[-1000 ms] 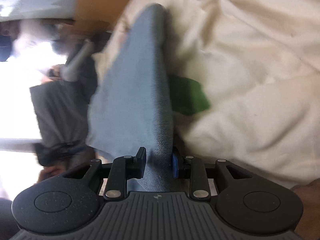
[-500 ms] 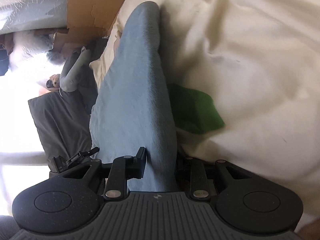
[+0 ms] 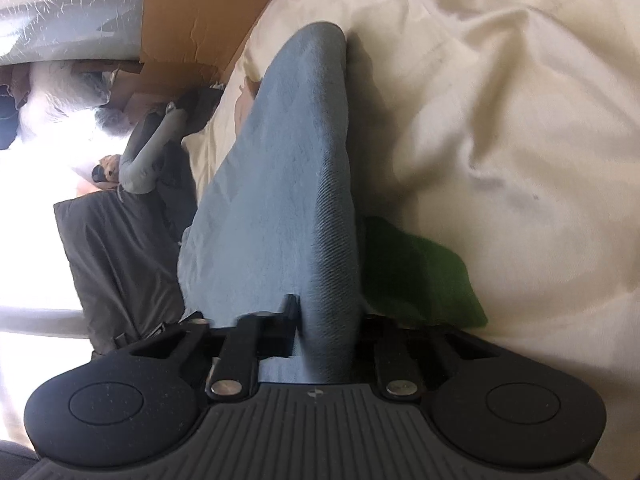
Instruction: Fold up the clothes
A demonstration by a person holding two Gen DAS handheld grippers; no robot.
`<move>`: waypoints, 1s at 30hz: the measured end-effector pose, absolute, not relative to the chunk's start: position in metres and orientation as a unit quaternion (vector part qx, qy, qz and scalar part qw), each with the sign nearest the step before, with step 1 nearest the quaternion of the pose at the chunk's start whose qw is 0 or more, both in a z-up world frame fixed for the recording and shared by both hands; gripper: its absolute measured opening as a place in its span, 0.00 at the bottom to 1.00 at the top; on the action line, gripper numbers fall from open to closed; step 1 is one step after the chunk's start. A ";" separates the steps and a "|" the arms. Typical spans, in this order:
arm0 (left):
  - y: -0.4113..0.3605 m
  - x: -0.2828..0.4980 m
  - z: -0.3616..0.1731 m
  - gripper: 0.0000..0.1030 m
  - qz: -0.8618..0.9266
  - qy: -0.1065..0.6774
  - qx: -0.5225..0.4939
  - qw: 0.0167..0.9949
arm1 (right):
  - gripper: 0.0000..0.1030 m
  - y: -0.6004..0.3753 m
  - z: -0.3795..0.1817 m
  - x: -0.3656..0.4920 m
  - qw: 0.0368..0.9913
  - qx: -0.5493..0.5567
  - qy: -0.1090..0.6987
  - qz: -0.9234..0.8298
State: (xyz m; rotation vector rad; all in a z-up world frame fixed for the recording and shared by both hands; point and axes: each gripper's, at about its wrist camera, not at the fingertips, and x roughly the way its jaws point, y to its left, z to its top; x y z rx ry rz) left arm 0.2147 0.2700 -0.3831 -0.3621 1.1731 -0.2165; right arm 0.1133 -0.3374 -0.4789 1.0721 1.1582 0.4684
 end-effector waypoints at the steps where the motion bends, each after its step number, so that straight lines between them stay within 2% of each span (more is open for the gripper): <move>1: 0.270 0.215 -0.383 0.74 -0.104 0.549 -0.170 0.812 | 0.07 -0.338 -0.476 0.112 0.686 0.471 0.514 0.207; 5: 0.268 0.217 -0.380 0.67 -0.117 0.549 -0.166 0.810 | 0.06 -0.336 -0.446 0.111 0.718 0.452 0.478 0.227; 10: 0.262 0.217 -0.379 0.63 -0.116 0.552 -0.170 0.808 | 0.06 -0.339 -0.422 0.117 0.730 0.443 0.459 0.245; 30: 0.180 0.218 -0.373 0.49 -0.178 0.574 -0.149 0.785 | 0.05 -0.411 -0.415 0.102 0.745 0.437 0.470 0.183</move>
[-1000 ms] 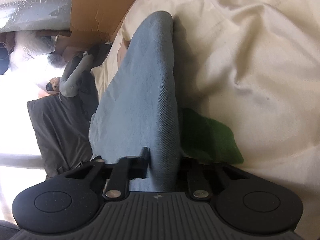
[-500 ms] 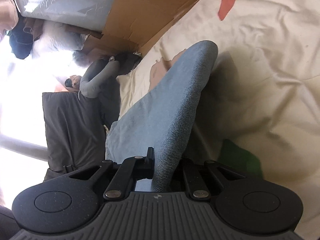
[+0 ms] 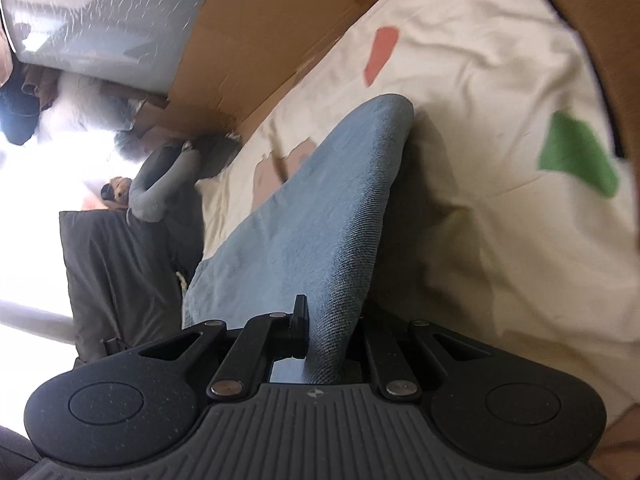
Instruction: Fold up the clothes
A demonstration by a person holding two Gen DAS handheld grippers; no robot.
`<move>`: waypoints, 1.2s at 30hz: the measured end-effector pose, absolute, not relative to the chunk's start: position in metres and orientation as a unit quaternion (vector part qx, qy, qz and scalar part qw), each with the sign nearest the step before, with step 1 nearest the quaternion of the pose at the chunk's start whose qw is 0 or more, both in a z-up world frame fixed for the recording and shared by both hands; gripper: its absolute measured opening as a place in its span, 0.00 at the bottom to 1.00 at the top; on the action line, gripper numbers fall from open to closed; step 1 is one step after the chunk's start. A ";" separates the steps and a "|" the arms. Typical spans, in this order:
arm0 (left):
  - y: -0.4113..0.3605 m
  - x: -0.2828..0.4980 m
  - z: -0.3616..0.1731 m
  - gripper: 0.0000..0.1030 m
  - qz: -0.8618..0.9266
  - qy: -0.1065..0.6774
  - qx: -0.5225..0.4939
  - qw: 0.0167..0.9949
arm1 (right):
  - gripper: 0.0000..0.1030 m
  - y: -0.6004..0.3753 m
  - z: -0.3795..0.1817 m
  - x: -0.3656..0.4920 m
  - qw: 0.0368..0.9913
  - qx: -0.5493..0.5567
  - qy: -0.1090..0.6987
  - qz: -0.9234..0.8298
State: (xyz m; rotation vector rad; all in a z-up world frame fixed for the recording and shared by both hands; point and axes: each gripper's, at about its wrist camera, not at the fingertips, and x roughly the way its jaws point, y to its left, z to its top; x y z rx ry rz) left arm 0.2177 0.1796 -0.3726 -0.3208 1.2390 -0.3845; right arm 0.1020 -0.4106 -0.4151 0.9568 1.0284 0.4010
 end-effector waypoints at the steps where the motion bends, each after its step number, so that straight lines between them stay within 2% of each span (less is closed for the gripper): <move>1: 0.178 0.217 -0.373 0.49 -0.178 0.575 -0.148 0.785 | 0.05 -0.414 -0.416 0.101 0.745 0.437 0.472 0.180; 11: 0.185 0.219 -0.367 0.49 -0.170 0.588 -0.149 0.776 | 0.06 -0.406 -0.420 0.109 0.750 0.372 0.528 0.146; 12: 0.184 0.222 -0.362 0.48 -0.164 0.590 -0.146 0.777 | 0.06 -0.405 -0.419 0.109 0.749 0.369 0.531 0.144; 14: 0.185 0.222 -0.345 0.40 -0.160 0.583 -0.134 0.785 | 0.06 -0.404 -0.416 0.109 0.751 0.364 0.532 0.144; 22: 0.177 0.229 -0.297 0.40 -0.155 0.570 -0.112 0.799 | 0.06 -0.409 -0.432 0.097 0.749 0.388 0.518 0.142; 27: 0.131 0.237 -0.299 0.43 -0.181 0.569 -0.113 0.794 | 0.10 -0.411 -0.435 0.096 0.743 0.394 0.521 0.146; 29: 0.109 0.240 -0.301 0.54 -0.201 0.568 -0.109 0.791 | 0.12 -0.411 -0.437 0.095 0.740 0.397 0.523 0.147; 30: 0.098 0.242 -0.302 0.56 -0.214 0.566 -0.105 0.789 | 0.13 -0.411 -0.437 0.094 0.739 0.398 0.524 0.147; 36: 0.061 0.246 -0.308 0.57 -0.257 0.565 -0.094 0.778 | 0.18 -0.413 -0.442 0.085 0.729 0.410 0.528 0.147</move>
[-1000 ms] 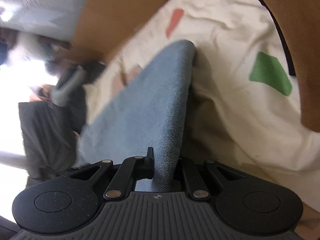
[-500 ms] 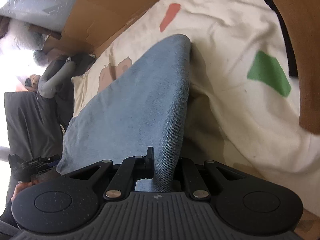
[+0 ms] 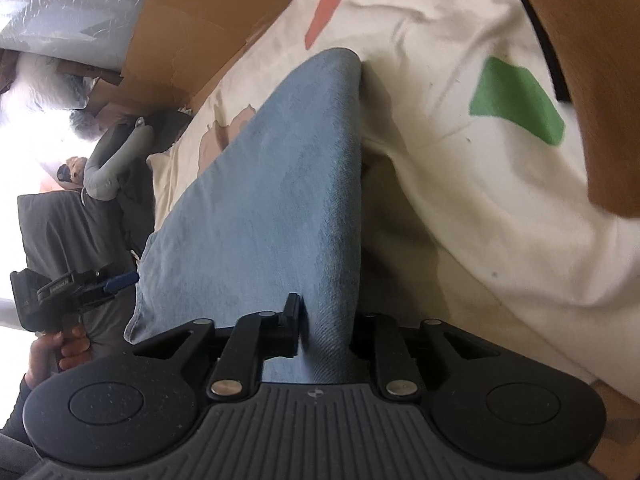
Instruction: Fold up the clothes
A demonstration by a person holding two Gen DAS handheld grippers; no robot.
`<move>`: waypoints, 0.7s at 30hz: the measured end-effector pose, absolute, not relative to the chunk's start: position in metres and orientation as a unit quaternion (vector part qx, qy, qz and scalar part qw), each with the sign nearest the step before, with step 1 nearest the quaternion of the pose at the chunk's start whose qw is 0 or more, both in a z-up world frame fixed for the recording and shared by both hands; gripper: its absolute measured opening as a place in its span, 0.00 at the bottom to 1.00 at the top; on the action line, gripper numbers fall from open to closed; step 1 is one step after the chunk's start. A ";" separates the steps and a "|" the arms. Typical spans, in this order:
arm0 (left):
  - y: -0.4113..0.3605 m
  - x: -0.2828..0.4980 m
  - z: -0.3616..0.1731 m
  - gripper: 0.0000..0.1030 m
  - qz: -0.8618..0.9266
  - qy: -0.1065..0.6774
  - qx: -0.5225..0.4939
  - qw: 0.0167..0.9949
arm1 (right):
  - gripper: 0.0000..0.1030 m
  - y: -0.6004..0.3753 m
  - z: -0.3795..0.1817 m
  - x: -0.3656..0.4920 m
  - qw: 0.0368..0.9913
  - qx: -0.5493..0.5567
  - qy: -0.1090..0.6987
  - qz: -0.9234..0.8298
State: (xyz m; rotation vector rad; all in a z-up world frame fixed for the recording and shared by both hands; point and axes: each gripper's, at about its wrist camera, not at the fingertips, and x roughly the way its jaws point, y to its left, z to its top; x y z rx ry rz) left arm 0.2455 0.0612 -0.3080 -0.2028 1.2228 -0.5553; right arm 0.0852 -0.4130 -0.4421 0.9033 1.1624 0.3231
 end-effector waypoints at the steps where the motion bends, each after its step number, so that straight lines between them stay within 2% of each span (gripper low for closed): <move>1: 0.058 0.246 -0.309 0.58 -0.257 0.568 -0.099 0.776 | 0.18 -0.414 -0.443 0.084 0.727 0.414 0.528 0.147; 3: 0.052 0.247 -0.311 0.58 -0.254 0.570 -0.107 0.774 | 0.19 -0.416 -0.444 0.082 0.723 0.418 0.530 0.148; 5: 0.045 0.249 -0.313 0.59 -0.250 0.572 -0.112 0.773 | 0.24 -0.416 -0.445 0.079 0.720 0.419 0.534 0.147; 16: 0.005 0.222 -0.338 0.62 -0.264 0.614 -0.088 0.739 | 0.25 -0.412 -0.437 0.048 0.711 0.441 0.534 0.121; 18: 0.000 0.217 -0.341 0.62 -0.268 0.620 -0.077 0.733 | 0.23 -0.409 -0.433 0.045 0.713 0.445 0.531 0.104; 21: -0.006 0.208 -0.345 0.61 -0.277 0.632 -0.061 0.722 | 0.15 -0.402 -0.423 0.043 0.716 0.444 0.532 0.080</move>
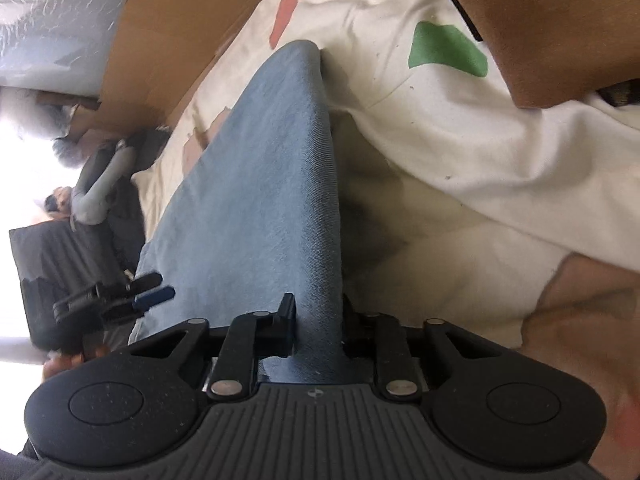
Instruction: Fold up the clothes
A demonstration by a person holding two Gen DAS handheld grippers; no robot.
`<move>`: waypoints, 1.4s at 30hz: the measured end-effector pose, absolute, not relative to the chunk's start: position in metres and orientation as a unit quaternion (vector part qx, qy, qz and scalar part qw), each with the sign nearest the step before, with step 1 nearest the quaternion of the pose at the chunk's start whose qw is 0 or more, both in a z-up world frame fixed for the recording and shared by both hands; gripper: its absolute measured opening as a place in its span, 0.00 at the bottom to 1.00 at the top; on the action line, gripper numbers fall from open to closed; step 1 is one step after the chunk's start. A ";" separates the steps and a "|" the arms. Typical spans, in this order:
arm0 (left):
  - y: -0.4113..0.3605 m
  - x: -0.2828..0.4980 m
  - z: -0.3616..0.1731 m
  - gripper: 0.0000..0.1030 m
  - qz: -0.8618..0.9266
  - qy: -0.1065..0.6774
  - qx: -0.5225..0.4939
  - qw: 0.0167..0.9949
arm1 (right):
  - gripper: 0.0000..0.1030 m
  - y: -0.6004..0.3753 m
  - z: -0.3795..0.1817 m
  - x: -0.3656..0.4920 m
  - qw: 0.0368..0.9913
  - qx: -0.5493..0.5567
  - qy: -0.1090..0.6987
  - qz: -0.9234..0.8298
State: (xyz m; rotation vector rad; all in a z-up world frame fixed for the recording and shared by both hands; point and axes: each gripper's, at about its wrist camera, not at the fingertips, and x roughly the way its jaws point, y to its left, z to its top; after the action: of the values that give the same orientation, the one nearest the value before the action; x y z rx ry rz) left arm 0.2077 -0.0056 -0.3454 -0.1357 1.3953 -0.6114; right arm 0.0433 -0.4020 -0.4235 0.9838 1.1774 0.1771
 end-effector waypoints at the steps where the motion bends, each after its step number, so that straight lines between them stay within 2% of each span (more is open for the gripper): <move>1: -0.007 0.205 -0.347 0.54 -0.283 0.637 -0.061 0.715 | 0.14 -0.400 -0.420 0.045 0.716 0.444 0.533 0.076; 2: -0.008 0.201 -0.350 0.39 -0.292 0.642 -0.062 0.707 | 0.13 -0.399 -0.416 0.046 0.716 0.441 0.536 0.072; 4: -0.012 0.193 -0.353 0.27 -0.301 0.650 -0.049 0.697 | 0.12 -0.395 -0.407 0.051 0.719 0.426 0.545 0.067; 7: -0.015 0.185 -0.359 0.19 -0.301 0.658 -0.028 0.689 | 0.11 -0.392 -0.392 0.058 0.721 0.406 0.558 0.062; 13: -0.016 0.175 -0.373 0.15 -0.284 0.675 0.015 0.681 | 0.12 -0.381 -0.377 0.065 0.732 0.358 0.577 0.055; 15: -0.016 0.172 -0.379 0.11 -0.282 0.674 0.029 0.682 | 0.13 -0.383 -0.384 0.067 0.727 0.359 0.583 0.052; 17: -0.016 0.172 -0.383 0.02 -0.277 0.673 0.038 0.685 | 0.16 -0.384 -0.390 0.068 0.719 0.366 0.588 0.051; 19: -0.014 0.172 -0.386 0.02 -0.272 0.674 0.037 0.686 | 0.19 -0.388 -0.395 0.069 0.708 0.384 0.590 0.055; 22: -0.014 0.174 -0.384 0.02 -0.270 0.678 0.032 0.683 | 0.35 -0.393 -0.399 0.073 0.710 0.388 0.584 0.059; 23: -0.013 0.175 -0.383 0.02 -0.269 0.680 0.030 0.681 | 0.37 -0.395 -0.401 0.075 0.713 0.388 0.582 0.059; 34: -0.011 0.215 -0.373 0.04 -0.250 0.659 -0.003 0.710 | 0.37 -0.407 -0.424 0.108 0.720 0.397 0.565 0.064; 42: -0.030 0.243 -0.371 0.05 -0.258 0.633 0.013 0.730 | 0.37 -0.407 -0.430 0.128 0.741 0.374 0.554 0.065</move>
State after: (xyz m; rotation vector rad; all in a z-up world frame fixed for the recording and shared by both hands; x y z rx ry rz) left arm 0.2433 -0.0299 -0.3708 0.0284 1.3937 -0.5689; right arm 0.1279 -0.4065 -0.4298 0.8211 1.2158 0.1418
